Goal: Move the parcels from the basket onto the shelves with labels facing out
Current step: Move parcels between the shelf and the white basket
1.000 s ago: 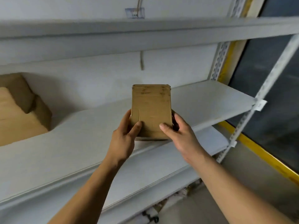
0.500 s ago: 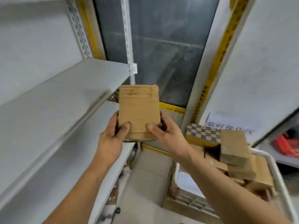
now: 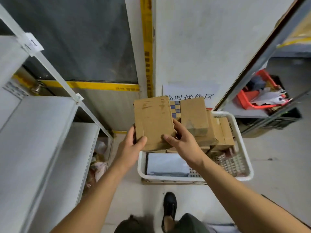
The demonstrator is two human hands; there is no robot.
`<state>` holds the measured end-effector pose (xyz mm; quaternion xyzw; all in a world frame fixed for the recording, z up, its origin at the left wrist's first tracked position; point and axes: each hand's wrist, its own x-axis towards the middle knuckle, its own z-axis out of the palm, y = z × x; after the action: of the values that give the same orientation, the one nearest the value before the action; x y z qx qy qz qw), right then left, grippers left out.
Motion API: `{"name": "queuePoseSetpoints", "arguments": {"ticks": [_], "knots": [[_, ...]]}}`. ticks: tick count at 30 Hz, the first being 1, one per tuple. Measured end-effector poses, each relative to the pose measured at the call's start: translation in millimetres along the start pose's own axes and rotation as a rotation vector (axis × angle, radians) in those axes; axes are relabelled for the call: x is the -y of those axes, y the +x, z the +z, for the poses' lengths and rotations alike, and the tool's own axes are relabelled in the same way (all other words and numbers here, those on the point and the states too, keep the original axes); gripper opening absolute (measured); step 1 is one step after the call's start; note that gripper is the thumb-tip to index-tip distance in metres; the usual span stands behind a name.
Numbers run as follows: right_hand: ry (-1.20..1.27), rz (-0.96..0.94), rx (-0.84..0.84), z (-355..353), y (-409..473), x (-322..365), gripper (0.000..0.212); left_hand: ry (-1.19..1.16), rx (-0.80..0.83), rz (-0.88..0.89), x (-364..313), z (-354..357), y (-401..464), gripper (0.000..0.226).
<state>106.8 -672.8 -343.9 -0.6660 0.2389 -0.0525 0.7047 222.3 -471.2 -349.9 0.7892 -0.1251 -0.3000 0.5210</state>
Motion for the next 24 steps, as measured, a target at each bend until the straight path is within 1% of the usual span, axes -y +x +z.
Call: {"name": "queuePoseSetpoints", "arguments": {"ticks": [2,4,7,9,10,14,16,17,18,19,21,22,23,24], "knots": [[0.004,0.049,0.023,-12,3,-22,0.074,-0.012,0.034,-0.061,13,14,6,0.062],[0.012,0.088,0.052,-19,7,-43,0.072,0.013,0.047,-0.111,17,24,6,0.063],[0.094,0.157,0.063,-20,14,-59,0.067,0.057,0.047,-0.182,28,34,15,0.08],[0.2,0.227,0.027,-18,19,-69,0.066,0.056,0.066,-0.236,37,38,21,0.092],[0.248,0.25,0.001,-17,21,-75,0.066,0.08,0.077,-0.259,43,39,23,0.094],[0.387,0.333,-0.013,-27,32,-92,0.062,0.219,0.071,-0.26,43,37,33,0.086],[0.394,0.376,0.008,-39,39,-97,0.065,0.276,0.036,-0.247,44,29,51,0.093],[0.388,0.392,0.034,-47,41,-100,0.066,0.288,0.058,-0.244,44,23,61,0.099],[0.375,0.411,0.064,-54,42,-100,0.067,0.26,0.114,-0.267,44,17,71,0.102],[0.35,0.431,0.104,-61,44,-99,0.067,0.2,0.186,-0.297,47,14,80,0.097],[0.28,0.455,0.172,-70,46,-98,0.067,0.164,0.32,-0.334,54,14,90,0.064],[0.251,0.458,0.166,-70,46,-99,0.068,0.172,0.339,-0.325,59,17,92,0.05],[0.235,0.464,0.113,-70,47,-105,0.07,0.165,0.325,-0.308,66,21,92,0.044],[0.233,0.474,0.018,-67,47,-111,0.074,0.133,0.303,-0.303,71,26,91,0.041]]}}
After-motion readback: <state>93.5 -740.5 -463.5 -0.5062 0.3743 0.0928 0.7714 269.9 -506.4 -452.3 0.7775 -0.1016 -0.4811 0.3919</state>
